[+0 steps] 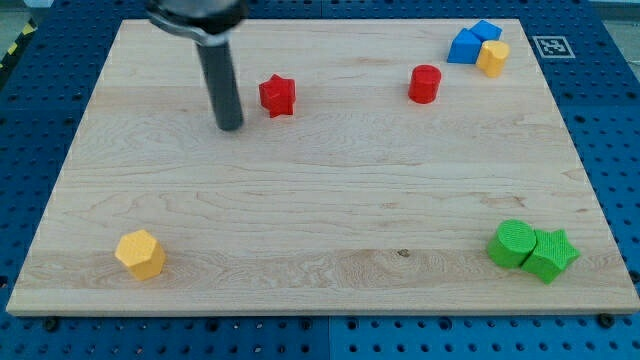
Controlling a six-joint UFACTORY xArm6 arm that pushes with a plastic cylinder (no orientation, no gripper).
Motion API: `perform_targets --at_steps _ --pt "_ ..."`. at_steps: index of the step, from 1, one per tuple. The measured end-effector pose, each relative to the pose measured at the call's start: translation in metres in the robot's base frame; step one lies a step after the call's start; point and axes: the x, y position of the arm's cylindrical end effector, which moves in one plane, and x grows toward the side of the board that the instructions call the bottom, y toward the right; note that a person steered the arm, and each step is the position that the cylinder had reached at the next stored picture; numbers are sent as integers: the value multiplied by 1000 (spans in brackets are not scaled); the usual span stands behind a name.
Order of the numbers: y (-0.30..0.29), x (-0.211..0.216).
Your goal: Slide red star towards bottom right
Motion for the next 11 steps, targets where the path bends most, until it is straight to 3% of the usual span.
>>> perform_targets --at_steps 1,3,4,5,6,9,11 --pt "23 -22" --pt "105 -19" --pt "110 -23" --pt "110 -61" --pt "123 -72" --pt "184 61" --pt "244 63"
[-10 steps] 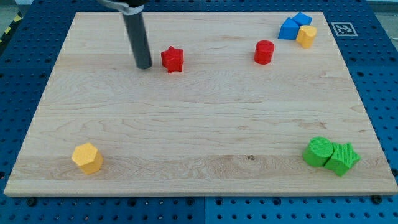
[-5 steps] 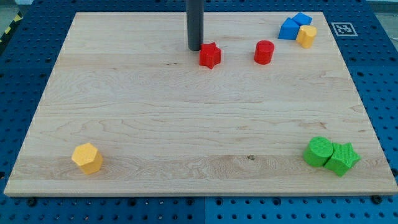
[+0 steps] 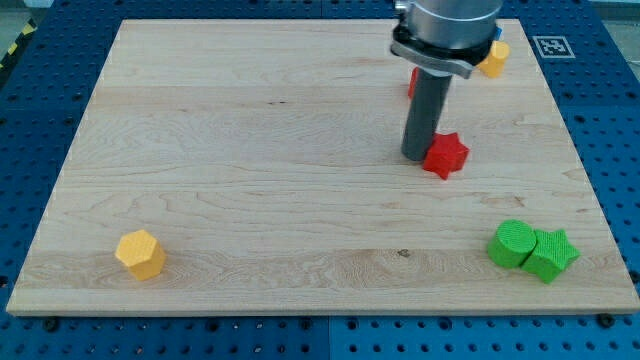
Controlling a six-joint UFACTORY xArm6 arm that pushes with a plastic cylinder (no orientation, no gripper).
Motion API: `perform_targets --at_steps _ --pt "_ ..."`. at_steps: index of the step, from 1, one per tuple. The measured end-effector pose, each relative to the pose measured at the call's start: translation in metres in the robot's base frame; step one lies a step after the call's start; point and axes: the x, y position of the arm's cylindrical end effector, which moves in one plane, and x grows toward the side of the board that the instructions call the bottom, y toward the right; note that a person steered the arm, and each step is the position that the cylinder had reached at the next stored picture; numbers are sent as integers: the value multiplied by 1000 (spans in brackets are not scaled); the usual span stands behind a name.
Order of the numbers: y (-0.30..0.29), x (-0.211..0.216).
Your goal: Slide red star towards bottom right
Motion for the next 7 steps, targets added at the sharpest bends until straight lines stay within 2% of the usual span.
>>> perform_targets --at_steps 1,2,4,6,7 --pt "17 -12" --pt "23 -46" --pt "58 -4" --pt "60 28" --pt "60 20"
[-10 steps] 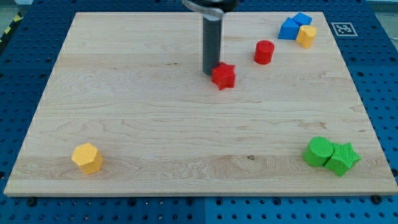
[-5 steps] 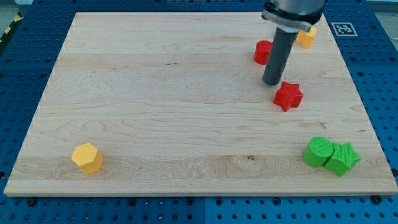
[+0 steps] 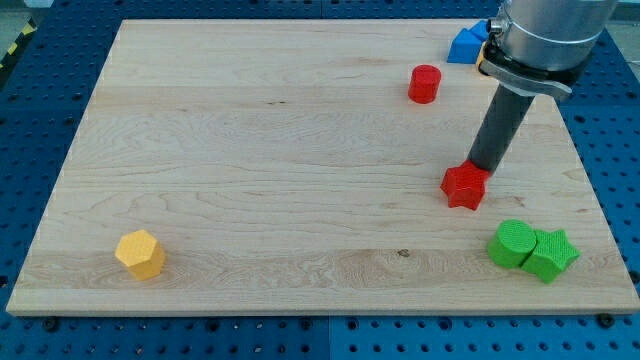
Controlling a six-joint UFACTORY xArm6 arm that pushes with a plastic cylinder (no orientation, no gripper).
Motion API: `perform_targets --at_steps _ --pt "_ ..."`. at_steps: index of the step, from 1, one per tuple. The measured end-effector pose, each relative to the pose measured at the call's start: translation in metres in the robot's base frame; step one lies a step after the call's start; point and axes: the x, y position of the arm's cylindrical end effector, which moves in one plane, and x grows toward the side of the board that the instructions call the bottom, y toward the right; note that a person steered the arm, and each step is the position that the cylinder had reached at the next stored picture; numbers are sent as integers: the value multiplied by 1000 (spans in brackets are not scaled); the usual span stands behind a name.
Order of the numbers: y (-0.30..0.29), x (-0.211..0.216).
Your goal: Slide red star towards bottom right
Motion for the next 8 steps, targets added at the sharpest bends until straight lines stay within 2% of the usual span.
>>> perform_targets --at_steps 1,3,4,5,7,8 --pt "-7 -11" --pt "-44 -7" --pt "-35 20" --pt "1 35" --pt "48 32" --pt "27 -3"
